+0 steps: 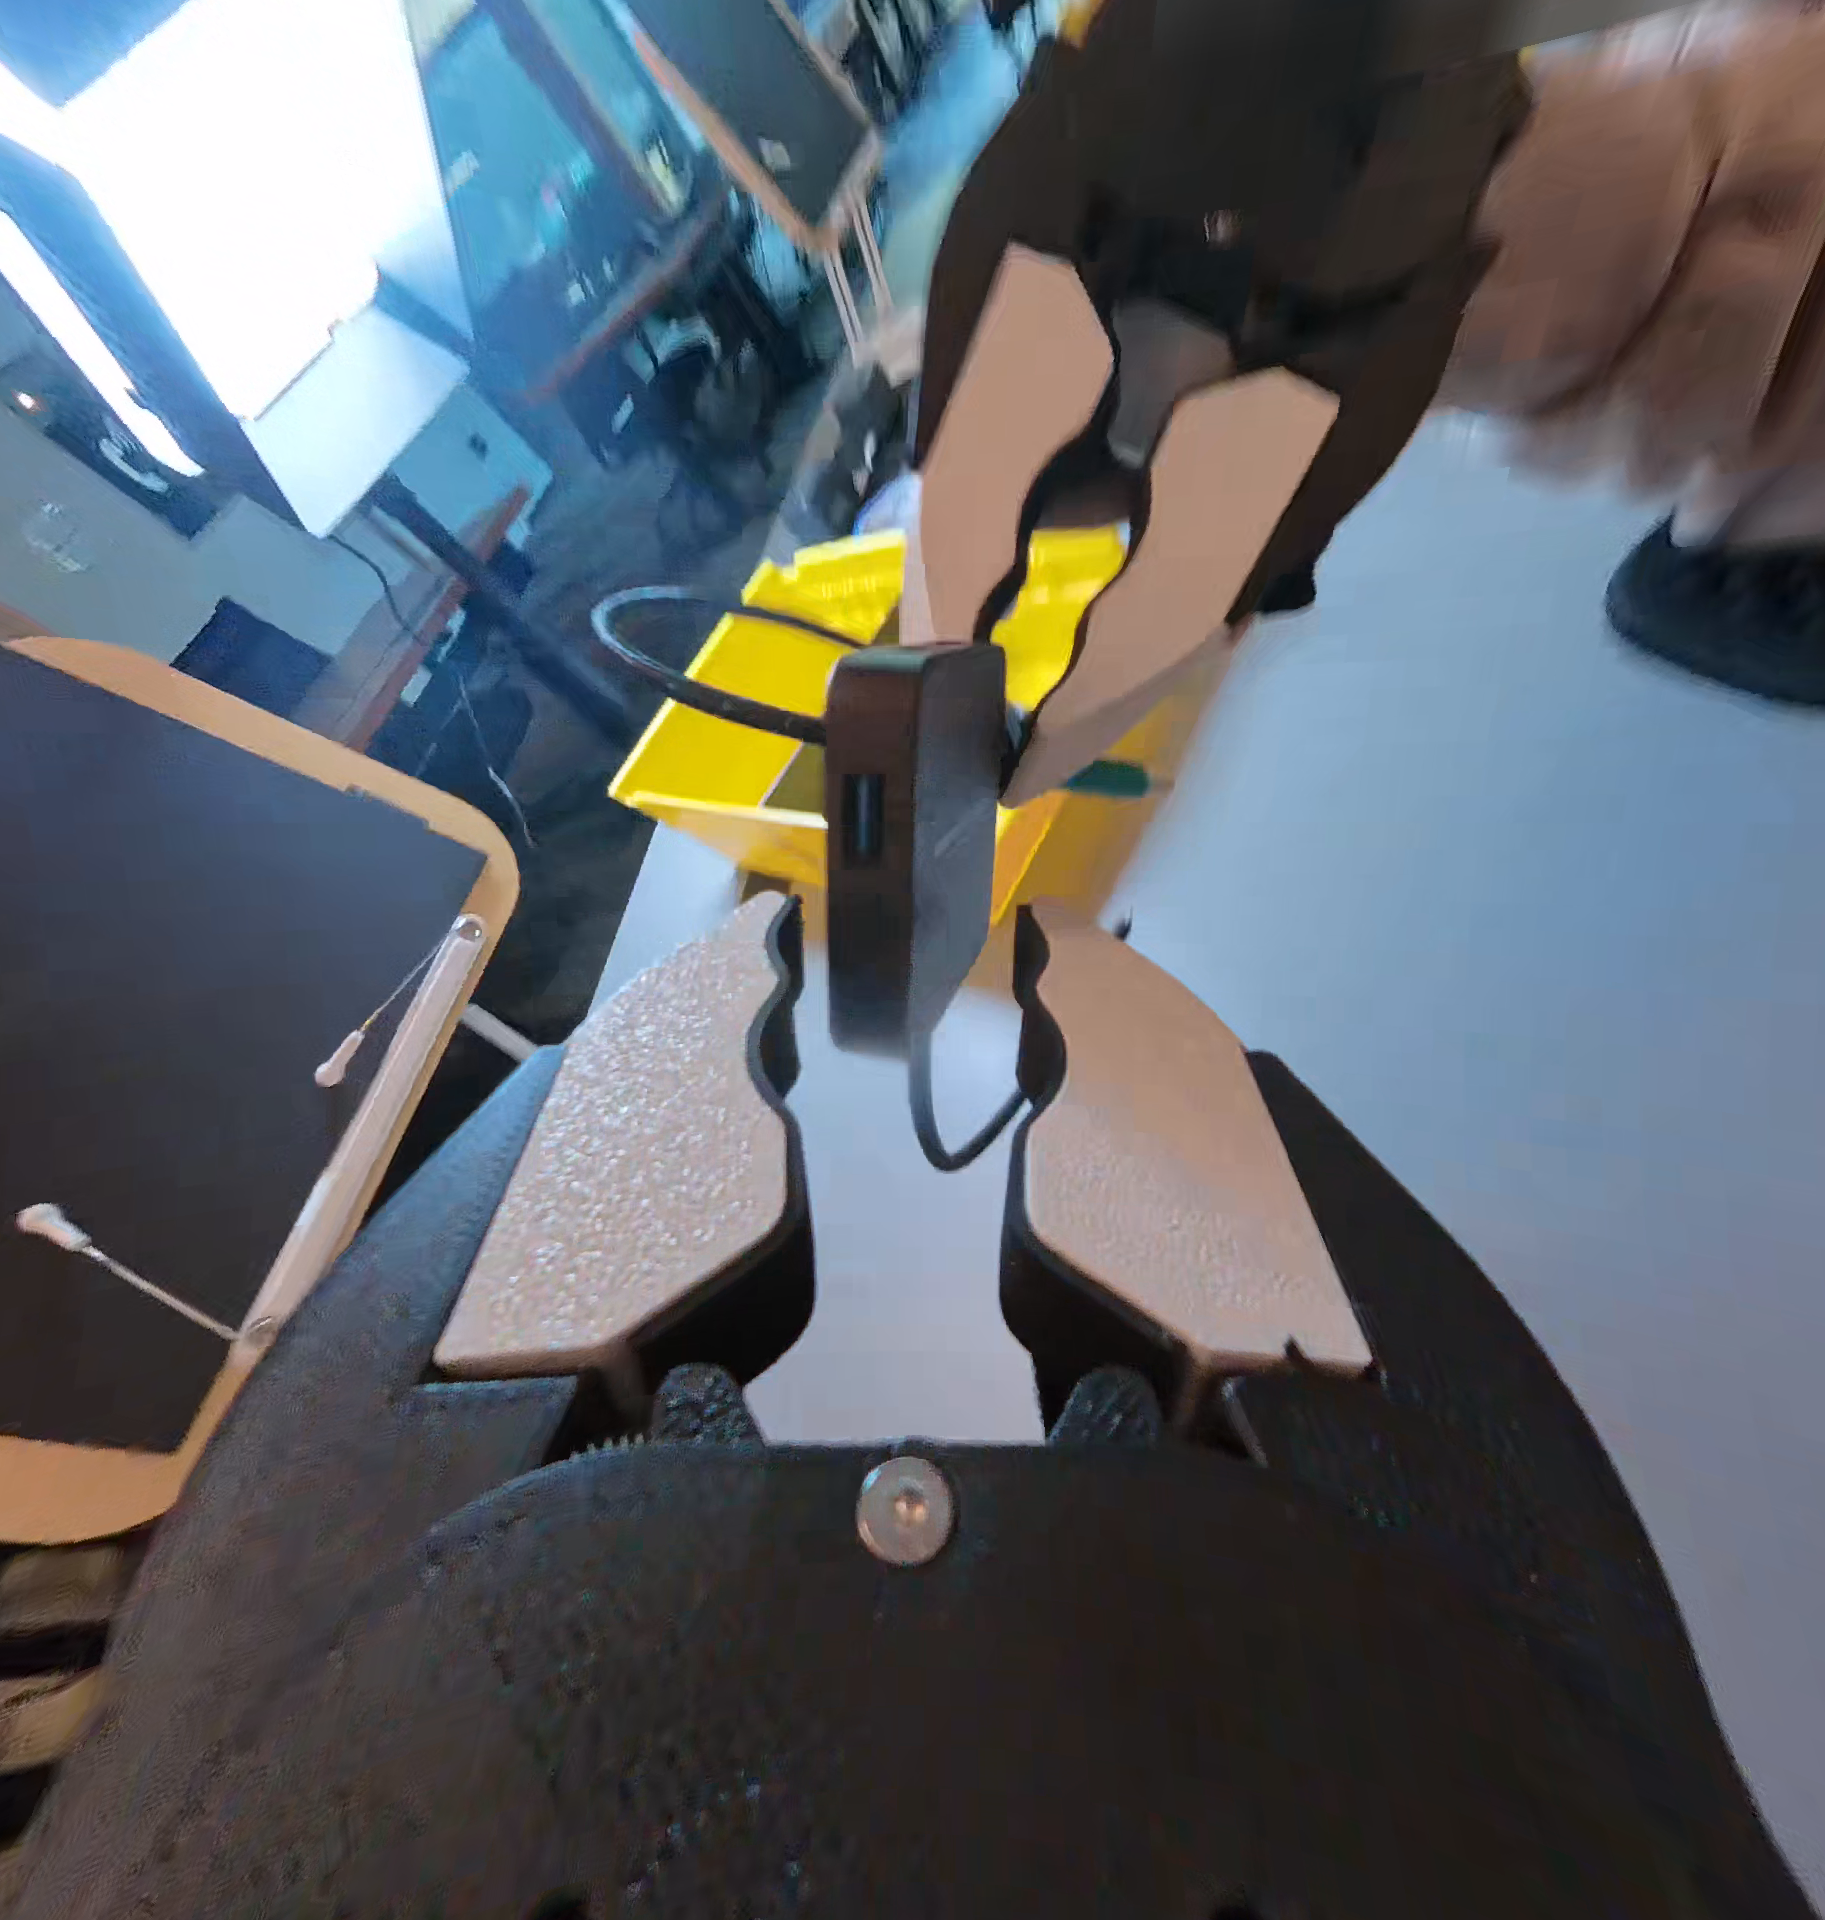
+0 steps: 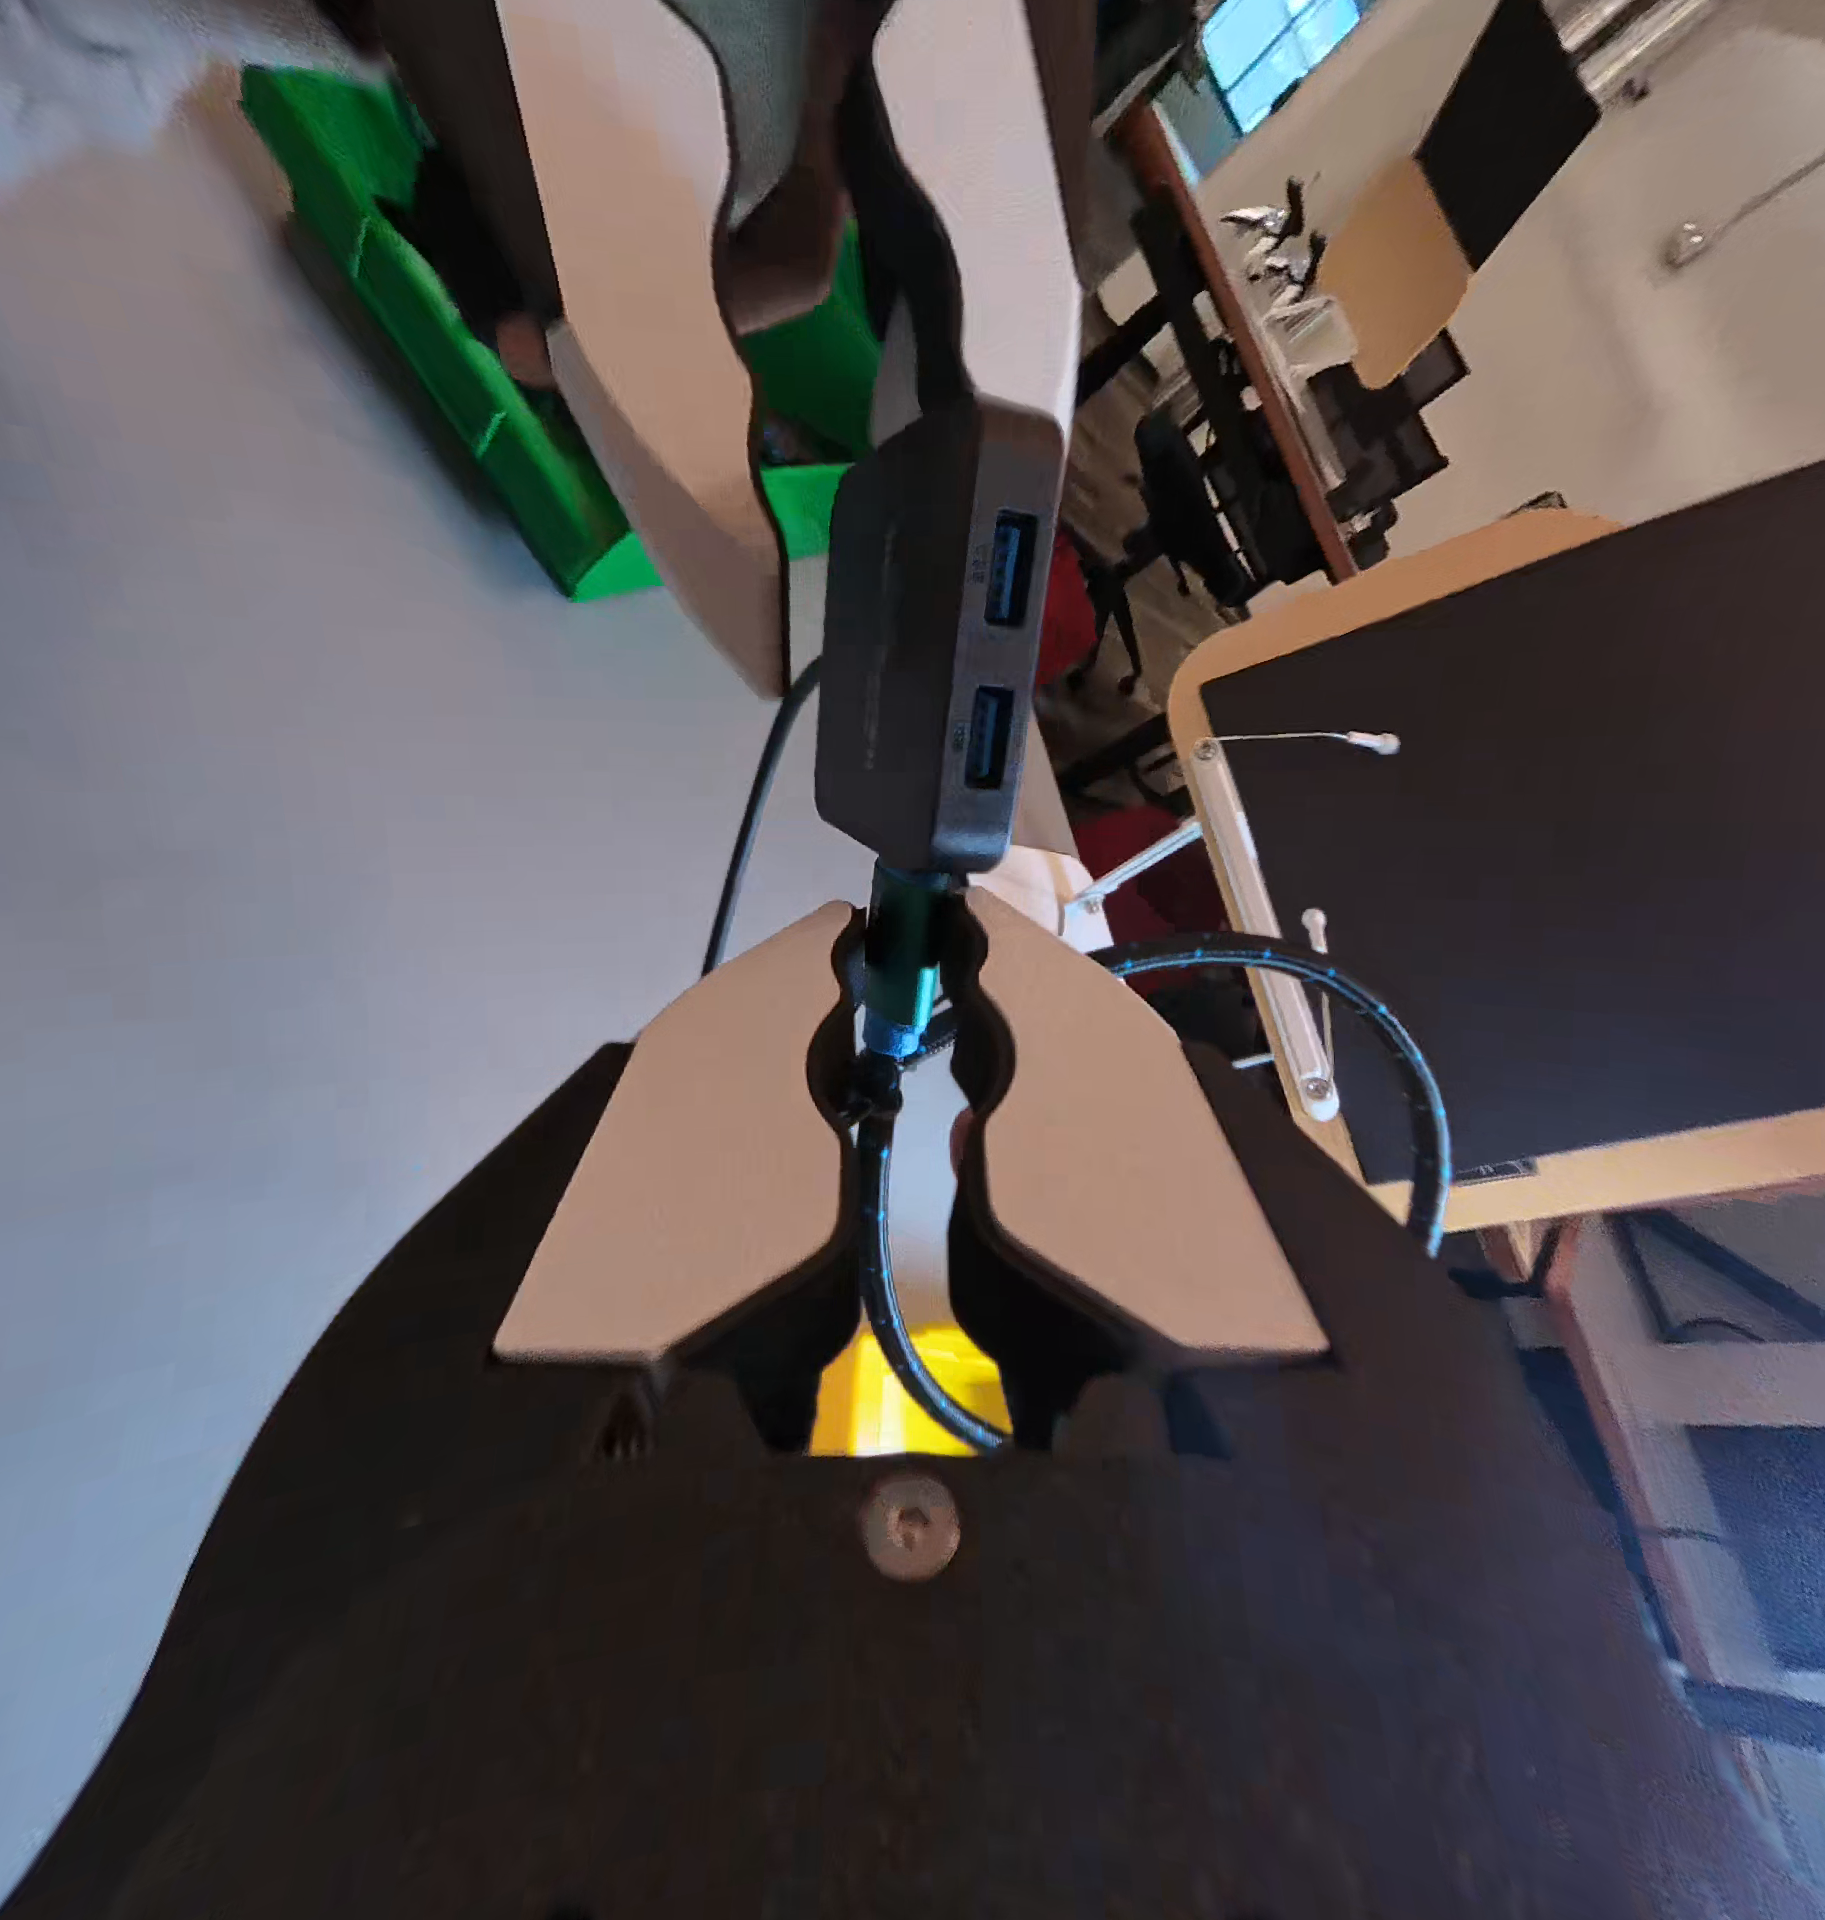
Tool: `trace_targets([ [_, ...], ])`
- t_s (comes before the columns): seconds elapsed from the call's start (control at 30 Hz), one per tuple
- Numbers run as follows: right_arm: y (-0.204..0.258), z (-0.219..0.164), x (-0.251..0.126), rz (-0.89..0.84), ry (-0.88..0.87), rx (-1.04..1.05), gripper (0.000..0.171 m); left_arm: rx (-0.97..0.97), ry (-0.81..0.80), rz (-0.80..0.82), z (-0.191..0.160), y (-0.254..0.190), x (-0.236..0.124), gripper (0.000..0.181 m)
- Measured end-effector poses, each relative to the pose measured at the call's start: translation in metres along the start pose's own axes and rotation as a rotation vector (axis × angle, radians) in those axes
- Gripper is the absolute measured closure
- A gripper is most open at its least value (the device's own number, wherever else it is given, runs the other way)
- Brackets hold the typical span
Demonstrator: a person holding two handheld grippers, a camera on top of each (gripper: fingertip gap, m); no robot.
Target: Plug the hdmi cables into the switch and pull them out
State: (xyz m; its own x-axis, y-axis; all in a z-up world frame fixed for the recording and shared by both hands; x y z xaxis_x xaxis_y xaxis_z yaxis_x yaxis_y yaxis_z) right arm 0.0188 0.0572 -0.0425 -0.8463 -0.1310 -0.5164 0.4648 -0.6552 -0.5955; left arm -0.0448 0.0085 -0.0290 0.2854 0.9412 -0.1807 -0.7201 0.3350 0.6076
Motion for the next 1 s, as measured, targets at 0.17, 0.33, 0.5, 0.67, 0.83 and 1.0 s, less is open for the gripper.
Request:
trace_targets([
  [0.17,0.017,-0.002,0.014,0.067,0.093,-0.068,0.158,0.212,0.100,-0.057,-0.016,-0.028,0.015,0.158],
  [0.33,0.022,0.001,0.015,0.079,0.081,-0.113,0.158,0.230,0.034,-0.102,-0.014,-0.033,0.011,0.167],
  [0.5,0.024,0.012,0.005,0.105,-0.027,-0.116,0.159,0.209,-0.053,-0.120,-0.002,-0.032,0.001,0.167],
  [0.67,0.026,0.018,0.002,0.114,-0.054,-0.132,0.159,0.202,-0.089,-0.134,0.006,-0.032,-0.006,0.167],
  [0.83,0.025,0.015,0.009,0.123,-0.063,-0.120,0.159,0.215,-0.065,-0.128,0.003,-0.029,-0.008,0.167],
  [1.0,0.025,0.012,0.011,0.127,-0.034,-0.135,0.159,0.212,-0.057,-0.140,0.000,-0.030,-0.007,0.167],
])
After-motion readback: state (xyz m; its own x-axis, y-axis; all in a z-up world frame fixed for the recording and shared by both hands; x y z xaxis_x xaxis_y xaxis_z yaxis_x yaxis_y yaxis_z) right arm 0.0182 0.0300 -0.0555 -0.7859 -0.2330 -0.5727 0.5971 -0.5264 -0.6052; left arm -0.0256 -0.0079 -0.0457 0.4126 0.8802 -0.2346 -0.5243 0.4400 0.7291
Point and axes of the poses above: each gripper's, where its closed fingertips meet, x out along the fingers, z out of its top, y = z × x across the jaws, the point moved 3 cm from there along -x, back along the fingers, and after that the axes turned 14 degrees about z, right-handed, at the moved point
